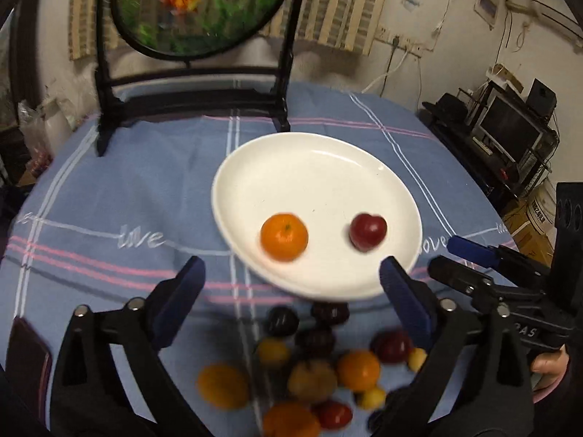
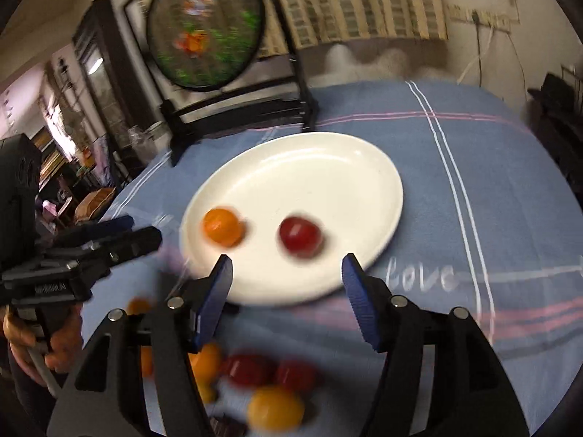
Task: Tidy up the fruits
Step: 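Carry both fruits onto the white plate and open both grippers, then grasp the dark brown fruit with the right gripper while the left gripper grasps an orange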
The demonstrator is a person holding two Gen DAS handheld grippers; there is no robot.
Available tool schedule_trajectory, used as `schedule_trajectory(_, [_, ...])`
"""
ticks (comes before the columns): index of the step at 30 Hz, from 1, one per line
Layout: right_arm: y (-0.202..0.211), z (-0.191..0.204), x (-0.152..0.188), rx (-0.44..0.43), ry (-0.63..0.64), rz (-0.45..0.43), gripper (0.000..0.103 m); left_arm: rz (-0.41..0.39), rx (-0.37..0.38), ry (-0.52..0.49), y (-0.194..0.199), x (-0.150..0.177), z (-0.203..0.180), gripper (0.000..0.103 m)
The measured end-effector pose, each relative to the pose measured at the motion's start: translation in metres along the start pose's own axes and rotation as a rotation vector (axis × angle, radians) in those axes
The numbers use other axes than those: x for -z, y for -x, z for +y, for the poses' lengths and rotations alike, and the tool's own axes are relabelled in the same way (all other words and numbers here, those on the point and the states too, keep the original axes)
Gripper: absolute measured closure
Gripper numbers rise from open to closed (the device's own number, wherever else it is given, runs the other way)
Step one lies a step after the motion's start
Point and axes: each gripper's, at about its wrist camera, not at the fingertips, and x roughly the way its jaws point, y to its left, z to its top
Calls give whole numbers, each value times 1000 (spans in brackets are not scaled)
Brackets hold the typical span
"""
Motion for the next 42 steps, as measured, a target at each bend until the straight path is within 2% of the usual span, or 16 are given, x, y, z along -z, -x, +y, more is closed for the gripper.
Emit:
schedule_trajectory(3, [31, 17, 39, -17, 33, 6, 40, -43, -23, 4, 35, 41, 3, 2])
schedule_trajectory(7, [57, 38, 92, -48, 50, 14, 40, -14, -37, 22, 58, 96, 9, 2])
schedule_trajectory(10, [61, 51, 118, -60, 54, 63, 40, 14, -39, 27, 68, 133, 15, 2])
schedule_trajectory(13, [51, 65, 135, -42, 77, 123, 40, 24, -71, 41, 66, 153, 19, 2])
schedule_trajectory(15, [47, 72, 139, -33, 88, 140, 40, 53, -84, 64, 62, 157, 24, 2])
schedule_trajectory(18, [47, 78, 138, -25, 95, 120, 40, 20, -69, 92, 68, 159, 31, 2])
schedule_trajectory(21, [38, 80, 137, -3, 114, 153, 40, 40, -68, 103, 65, 159, 33, 2])
schedule_trajectory(25, [29, 82, 140, 16, 120, 189, 40, 49, -79, 95, 63, 159, 31, 2])
schedule_trajectory(35, [26, 93, 145, 76, 180, 199, 40, 62, -85, 82, 61, 158, 29, 2])
schedule_trajectory(37, [26, 94, 144, 85, 183, 195, 42, 62, -85, 79, 61, 158, 28, 2])
schedule_trajectory(39, [25, 94, 145, 97, 185, 201, 51, 63, -85, 79, 61, 158, 28, 2])
schedule_trajectory(42, [23, 95, 145, 108, 194, 209, 55, 68, -91, 81, 60, 158, 29, 2])
